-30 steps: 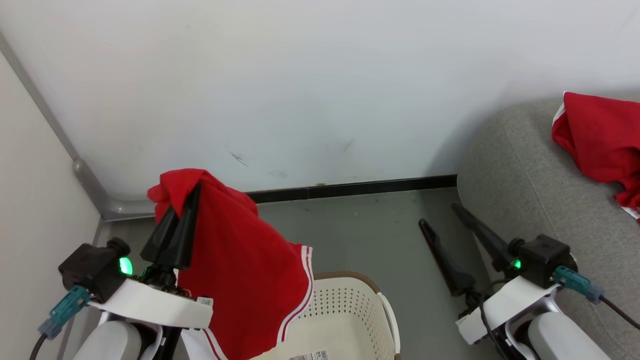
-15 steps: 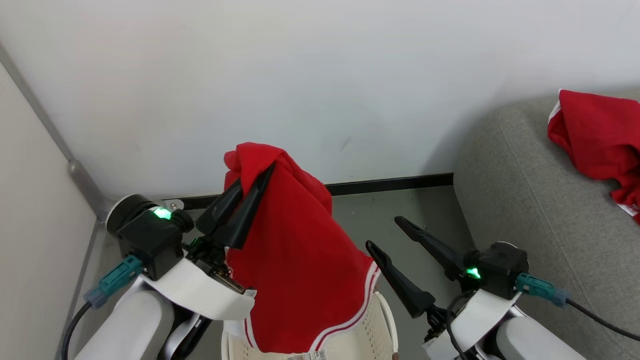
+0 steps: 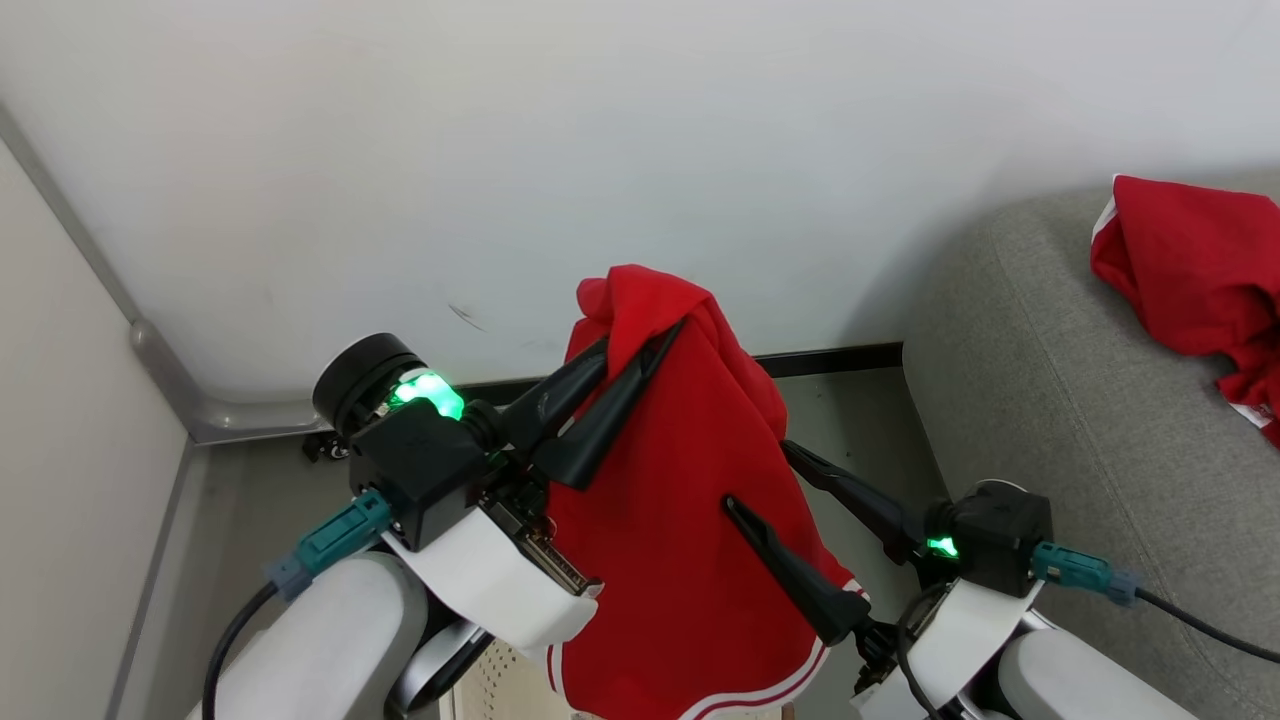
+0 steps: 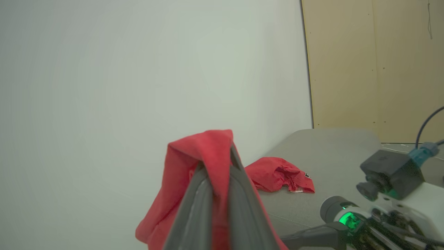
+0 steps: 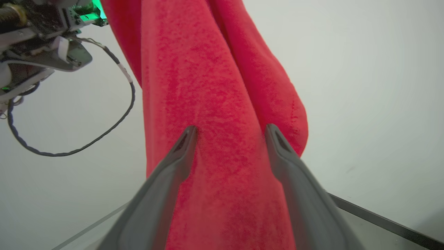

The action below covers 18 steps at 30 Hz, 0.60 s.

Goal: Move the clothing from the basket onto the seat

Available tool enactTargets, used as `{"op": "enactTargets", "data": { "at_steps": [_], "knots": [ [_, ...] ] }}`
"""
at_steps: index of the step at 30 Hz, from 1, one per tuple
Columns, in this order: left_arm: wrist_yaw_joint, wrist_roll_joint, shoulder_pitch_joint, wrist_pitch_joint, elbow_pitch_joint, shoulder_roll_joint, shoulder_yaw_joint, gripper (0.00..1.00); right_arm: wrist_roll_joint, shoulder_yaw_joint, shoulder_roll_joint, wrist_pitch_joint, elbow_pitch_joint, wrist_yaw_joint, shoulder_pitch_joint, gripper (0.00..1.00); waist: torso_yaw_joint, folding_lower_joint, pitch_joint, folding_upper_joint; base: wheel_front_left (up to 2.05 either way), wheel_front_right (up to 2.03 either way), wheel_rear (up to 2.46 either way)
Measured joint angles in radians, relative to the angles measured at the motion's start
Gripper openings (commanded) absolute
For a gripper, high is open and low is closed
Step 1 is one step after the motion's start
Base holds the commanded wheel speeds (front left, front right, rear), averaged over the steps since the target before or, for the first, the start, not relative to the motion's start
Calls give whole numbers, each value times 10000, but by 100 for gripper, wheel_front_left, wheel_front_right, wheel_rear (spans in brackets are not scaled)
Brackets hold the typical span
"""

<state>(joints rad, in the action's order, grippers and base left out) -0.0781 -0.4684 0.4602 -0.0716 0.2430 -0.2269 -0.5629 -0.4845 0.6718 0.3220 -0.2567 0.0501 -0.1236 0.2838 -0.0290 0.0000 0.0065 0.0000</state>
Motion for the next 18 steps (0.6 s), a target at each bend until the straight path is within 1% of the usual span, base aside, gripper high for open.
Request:
{"op": "enactTargets", "data": {
  "at_steps": [12,13,14,15,18],
  "knots": [
    [-136,176,407,410,173,245,-788,0,-282,353,288,0,71,0,514,100,-1,0,174,0,0,0,0],
    [-136,196,455,445,194,280,-803,0,-313,428,324,0,71,0,547,93,7,0,190,0,0,0,0],
    [-136,213,492,456,205,307,-815,0,-343,499,349,0,69,0,545,32,14,0,206,0,0,0,0],
    [-136,222,520,481,207,322,-830,0,-351,545,364,0,65,0,542,0,23,0,223,0,0,0,0],
    [-136,224,565,533,203,334,-851,0,-418,623,389,0,65,0,549,0,48,0,271,0,0,0,0]
  ]
}}
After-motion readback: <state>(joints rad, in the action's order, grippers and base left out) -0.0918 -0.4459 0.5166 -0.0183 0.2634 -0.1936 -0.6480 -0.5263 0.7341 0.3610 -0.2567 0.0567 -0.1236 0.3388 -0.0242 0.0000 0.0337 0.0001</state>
